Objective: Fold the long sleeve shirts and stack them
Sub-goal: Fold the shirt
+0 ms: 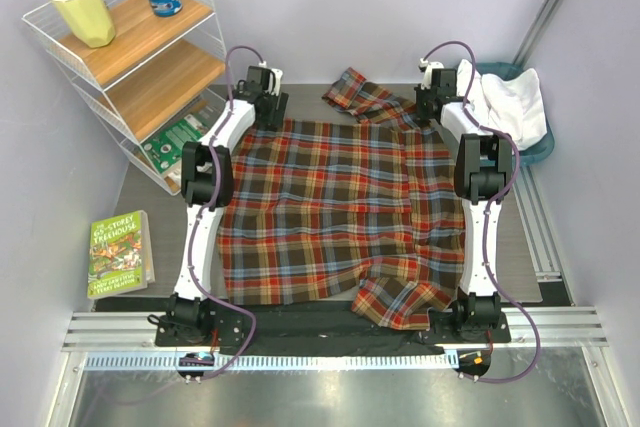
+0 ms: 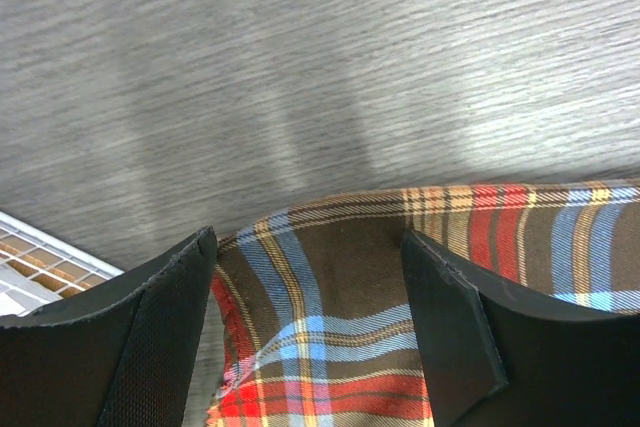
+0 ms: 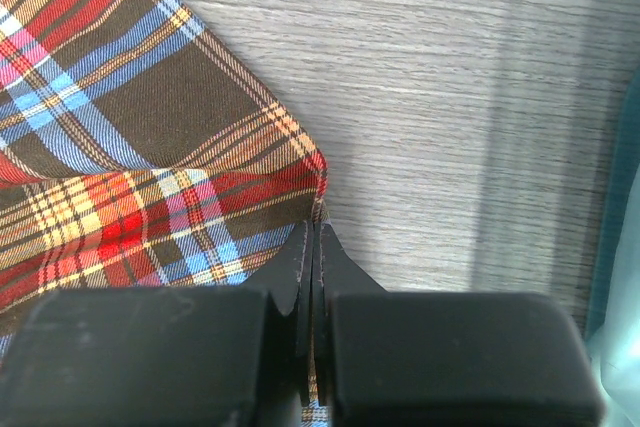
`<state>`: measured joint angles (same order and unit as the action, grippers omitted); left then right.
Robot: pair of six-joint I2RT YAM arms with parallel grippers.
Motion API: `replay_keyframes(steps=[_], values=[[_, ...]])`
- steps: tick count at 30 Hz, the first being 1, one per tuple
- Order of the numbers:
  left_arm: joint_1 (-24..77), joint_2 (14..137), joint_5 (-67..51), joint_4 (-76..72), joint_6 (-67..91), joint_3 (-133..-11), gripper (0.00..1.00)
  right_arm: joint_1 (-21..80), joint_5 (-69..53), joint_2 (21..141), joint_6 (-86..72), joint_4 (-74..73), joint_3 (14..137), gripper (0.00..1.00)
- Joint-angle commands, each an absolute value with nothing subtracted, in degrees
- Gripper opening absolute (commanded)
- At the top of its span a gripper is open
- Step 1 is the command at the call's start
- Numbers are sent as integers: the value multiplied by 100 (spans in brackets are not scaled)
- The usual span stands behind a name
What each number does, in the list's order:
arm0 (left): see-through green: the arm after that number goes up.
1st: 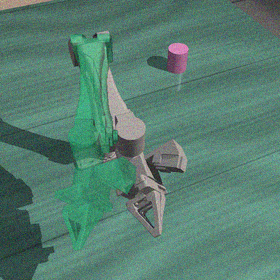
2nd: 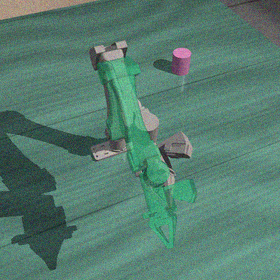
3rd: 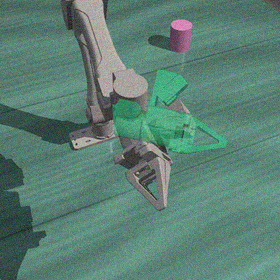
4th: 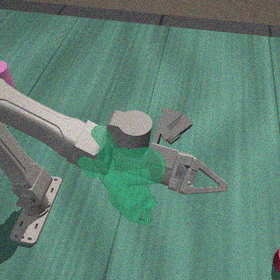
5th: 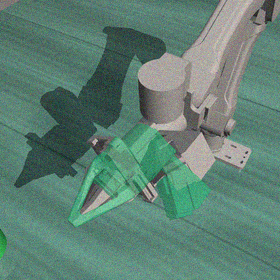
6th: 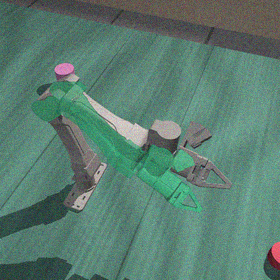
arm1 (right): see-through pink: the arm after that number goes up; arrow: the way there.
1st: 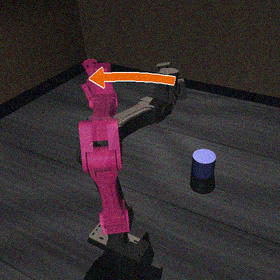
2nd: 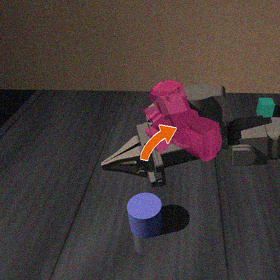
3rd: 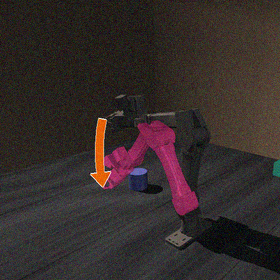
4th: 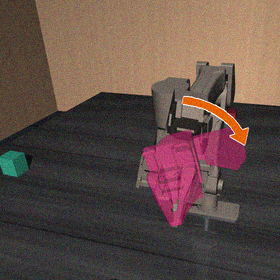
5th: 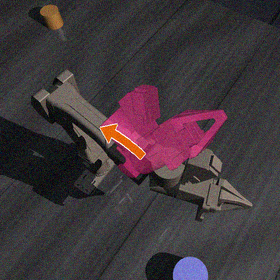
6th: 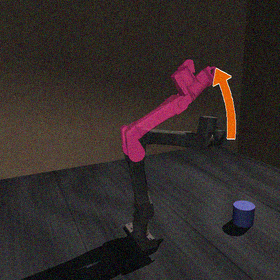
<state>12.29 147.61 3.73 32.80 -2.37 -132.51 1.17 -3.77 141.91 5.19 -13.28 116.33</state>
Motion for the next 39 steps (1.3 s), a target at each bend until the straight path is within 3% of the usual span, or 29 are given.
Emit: replay_keyframes(steps=[1, 10, 19, 24, 32, 39], values=[[896, 14608, 1036, 2717, -685, -13368, 75, 141, -439, 13931, 615, -1187, 11602, 1], [888, 14590, 1064, 2663, -1081, -13237, 72, 141, -413, 13931, 624, -1143, 11610, 1], [879, 14827, 598, 2900, -1204, -13245, 56, 141, -422, 13931, 703, -1108, 11549, 1], [879, 14818, 343, 2892, -1187, -13271, 39, 141, -483, 13904, 694, -1064, 11575, 1], [879, 14669, 167, 2883, -1274, -13263, 1, 141, -580, 13641, 650, -1020, 11566, 1], [879, 14195, -211, 2638, -1284, -12763, 0, 132, -703, 13351, 650, -984, 11461, 1]])
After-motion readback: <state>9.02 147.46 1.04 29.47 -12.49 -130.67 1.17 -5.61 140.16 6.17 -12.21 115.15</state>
